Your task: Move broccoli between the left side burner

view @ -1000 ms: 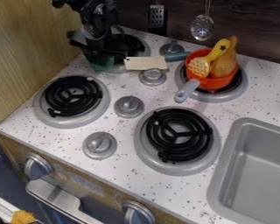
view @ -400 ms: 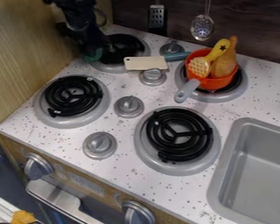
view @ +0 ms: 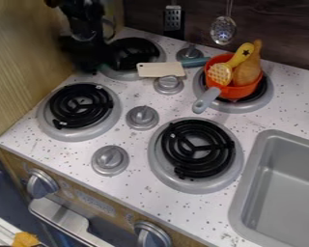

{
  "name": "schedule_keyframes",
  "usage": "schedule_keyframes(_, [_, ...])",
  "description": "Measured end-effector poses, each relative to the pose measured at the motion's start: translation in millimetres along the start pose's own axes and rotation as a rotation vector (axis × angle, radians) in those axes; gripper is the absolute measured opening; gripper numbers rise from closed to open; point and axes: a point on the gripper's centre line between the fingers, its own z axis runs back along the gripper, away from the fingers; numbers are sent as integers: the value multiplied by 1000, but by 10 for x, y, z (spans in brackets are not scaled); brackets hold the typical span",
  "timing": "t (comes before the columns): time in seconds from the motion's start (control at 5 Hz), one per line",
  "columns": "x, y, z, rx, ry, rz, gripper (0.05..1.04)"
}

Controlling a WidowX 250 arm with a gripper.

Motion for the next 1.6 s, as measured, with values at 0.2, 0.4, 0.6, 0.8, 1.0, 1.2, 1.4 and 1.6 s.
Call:
schedule_keyframes(0.2, [-75,-5,-11,4,19,10,55])
schedule_keyframes(0.4, [-73,-12,-11,0,18,1,73])
schedule_keyframes(0.6, [-33,-17,20,-4,-19,1,217])
schedule_keyframes(0.8, [20,-16,155,15,-27,19,509])
schedule_keyframes(1.0, [14,-128,305,29,15,35,812])
schedule_keyframes(1.2, [28,-190,379,1,68,72,996])
schedule_keyframes(1.4, [12,-382,415,-22,97,67,999])
schedule_keyframes(1.6, [157,-530,523,-79,19,39,999])
